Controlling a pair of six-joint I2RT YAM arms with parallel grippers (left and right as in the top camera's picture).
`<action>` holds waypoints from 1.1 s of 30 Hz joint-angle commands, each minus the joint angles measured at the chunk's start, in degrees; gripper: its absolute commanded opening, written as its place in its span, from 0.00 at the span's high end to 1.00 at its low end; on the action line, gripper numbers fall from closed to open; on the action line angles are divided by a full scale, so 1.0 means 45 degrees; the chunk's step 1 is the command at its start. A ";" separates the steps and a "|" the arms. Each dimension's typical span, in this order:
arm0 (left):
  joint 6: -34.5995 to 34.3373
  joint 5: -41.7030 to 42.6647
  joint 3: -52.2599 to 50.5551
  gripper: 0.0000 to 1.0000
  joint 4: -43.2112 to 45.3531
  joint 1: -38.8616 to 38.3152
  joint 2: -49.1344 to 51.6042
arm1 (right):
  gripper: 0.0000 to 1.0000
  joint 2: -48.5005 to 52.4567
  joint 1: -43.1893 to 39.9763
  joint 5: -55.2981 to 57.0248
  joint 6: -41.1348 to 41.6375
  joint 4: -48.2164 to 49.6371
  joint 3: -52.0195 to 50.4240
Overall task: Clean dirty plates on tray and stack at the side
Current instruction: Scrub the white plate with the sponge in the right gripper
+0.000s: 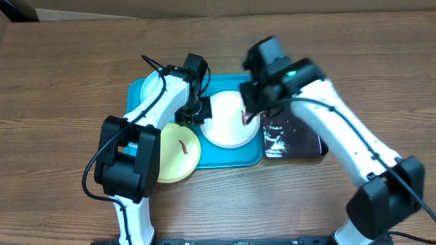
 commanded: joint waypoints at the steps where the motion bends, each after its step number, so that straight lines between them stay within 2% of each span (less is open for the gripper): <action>1: -0.0044 0.0165 0.0121 0.96 0.0010 -0.0151 -0.0117 | 0.96 0.0709 0.0670 0.2987 0.0952 0.0131 0.0238; 9: -0.0044 0.0165 0.0121 0.96 -0.0029 -0.0151 -0.0117 | 0.96 0.2671 0.1365 0.5231 0.1953 0.0355 0.0233; 17: -0.0044 0.0160 0.0121 0.96 -0.0073 -0.0151 -0.0117 | 0.96 0.4163 0.1350 0.4925 0.2239 0.0695 0.0214; 23: -0.0044 0.0160 0.0121 0.96 -0.0078 -0.0151 -0.0117 | 0.96 0.4401 0.1350 0.3526 0.2317 0.1205 -0.0121; 33: -0.0044 0.0160 0.0121 0.96 -0.0083 -0.0151 -0.0117 | 0.96 0.4405 0.1316 0.3298 0.2608 0.2215 -0.1491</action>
